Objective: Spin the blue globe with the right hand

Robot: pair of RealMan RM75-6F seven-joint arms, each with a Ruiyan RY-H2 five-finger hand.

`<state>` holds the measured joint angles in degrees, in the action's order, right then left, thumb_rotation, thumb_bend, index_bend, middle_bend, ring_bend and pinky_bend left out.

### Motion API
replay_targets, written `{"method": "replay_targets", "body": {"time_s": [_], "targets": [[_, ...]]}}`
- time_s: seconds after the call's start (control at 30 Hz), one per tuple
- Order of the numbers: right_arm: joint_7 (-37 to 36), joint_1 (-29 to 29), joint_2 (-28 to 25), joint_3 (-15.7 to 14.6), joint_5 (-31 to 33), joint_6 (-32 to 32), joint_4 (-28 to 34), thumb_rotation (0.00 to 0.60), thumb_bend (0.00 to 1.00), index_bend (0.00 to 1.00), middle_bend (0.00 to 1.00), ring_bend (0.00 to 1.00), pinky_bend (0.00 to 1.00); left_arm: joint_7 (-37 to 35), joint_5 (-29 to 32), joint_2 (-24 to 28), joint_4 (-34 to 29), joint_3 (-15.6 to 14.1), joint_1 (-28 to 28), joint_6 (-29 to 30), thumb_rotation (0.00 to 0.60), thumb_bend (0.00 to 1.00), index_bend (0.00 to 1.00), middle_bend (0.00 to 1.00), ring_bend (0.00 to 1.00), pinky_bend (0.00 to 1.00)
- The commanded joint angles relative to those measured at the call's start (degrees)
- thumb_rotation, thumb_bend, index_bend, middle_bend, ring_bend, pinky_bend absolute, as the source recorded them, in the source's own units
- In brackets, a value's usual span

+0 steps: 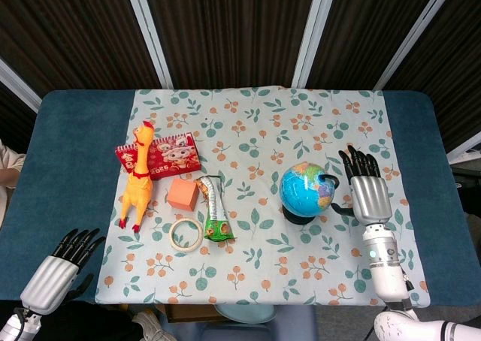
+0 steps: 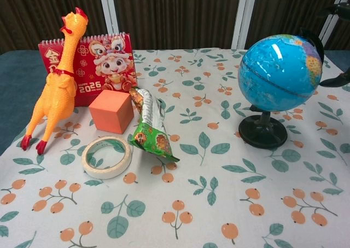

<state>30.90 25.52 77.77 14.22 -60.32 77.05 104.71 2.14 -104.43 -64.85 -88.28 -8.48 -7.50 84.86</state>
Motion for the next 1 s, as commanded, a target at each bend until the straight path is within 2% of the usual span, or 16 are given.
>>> {"method": "replay_targets", "body": {"time_s": [0.03,0.37,0.53,0.6,0.67,0.7,0.73,0.83,0.9,0.97,1.0], "targets": [[-0.20,0.27,0.22,0.36,0.79,-0.23,-0.87,0.600,0.05,0.00,0.00,0.00,0.00,0.04,0.09,-0.07,0.08,-0.05,0.01,-0.12,0.600,0.46,0.00,0.00,0.00,0.00],[0.83,1.13,0.41,-0.18,1.60,-1.07,-4.22,0.600,0.05,0.00,0.00,0.00,0.00,-0.81,0.51,0.10,0.09,-0.06,-0.05,-0.24,0.600,0.46,0.00,0.00,0.00,0.00],[-2.13,-1.44,-3.72,-3.71,-4.36,0.00,-2.10,0.600,0.05,0.00,0.00,0.00,0.00,-1.53,0.23,0.55,0.07,-0.08,0.14,0.63,0.600,0.46,0.00,0.00,0.00,0.00],[-6.48,-3.85,-6.76,-6.07,-9.56,1.59,-0.07,0.600,0.05,0.00,0.00,0.00,0.00,-1.78,0.01,0.62,0.11,-0.07,0.18,0.99,0.600,0.46,0.00,0.00,0.00,0.00],[-11.85,-7.54,-10.83,-10.20,-17.59,4.85,1.12,0.600,0.05,0.00,0.00,0.00,0.00,-2.07,-0.56,0.60,0.27,-0.23,0.09,1.16,0.600,0.46,0.00,0.00,0.00,0.00],[-14.26,-10.69,-13.96,-14.12,-22.60,7.29,1.20,0.600,0.05,0.00,0.00,0.00,0.00,-2.42,-1.14,0.55,0.41,-0.57,-0.14,0.85,0.600,0.46,0.00,0.00,0.00,0.00],[-15.32,-12.72,-16.01,-16.79,-25.24,8.58,1.21,0.600,0.05,0.00,0.00,0.00,0.00,-2.48,-1.36,0.51,0.42,-0.75,-0.25,0.58,0.600,0.46,0.00,0.00,0.00,0.00],[-17.15,-19.03,-23.35,-25.42,-27.36,9.19,1.90,0.600,0.05,0.00,0.00,0.00,0.00,-1.99,-2.01,0.19,0.38,-1.14,-0.32,0.27,0.600,0.46,0.00,0.00,0.00,0.00],[-20.08,-22.23,-24.66,-28.01,-27.86,10.52,0.09,0.600,0.05,0.00,0.00,0.00,0.00,-1.39,-2.21,0.02,0.34,-1.21,-0.14,0.50,0.600,0.46,0.00,0.00,0.00,0.00],[-24.70,-25.74,-22.09,-28.02,-28.80,14.48,-5.69,0.600,0.05,0.00,0.00,0.00,0.00,-0.69,-2.34,-0.14,0.34,-1.12,0.23,1.20,0.600,0.46,0.00,0.00,0.00,0.00],[-23.75,-26.64,-21.50,-27.99,-28.68,15.10,-7.08,0.600,0.05,0.00,0.00,0.00,0.00,-0.43,-2.47,-0.22,0.37,-1.06,0.37,1.57,0.600,0.46,0.00,0.00,0.00,0.00]]}}
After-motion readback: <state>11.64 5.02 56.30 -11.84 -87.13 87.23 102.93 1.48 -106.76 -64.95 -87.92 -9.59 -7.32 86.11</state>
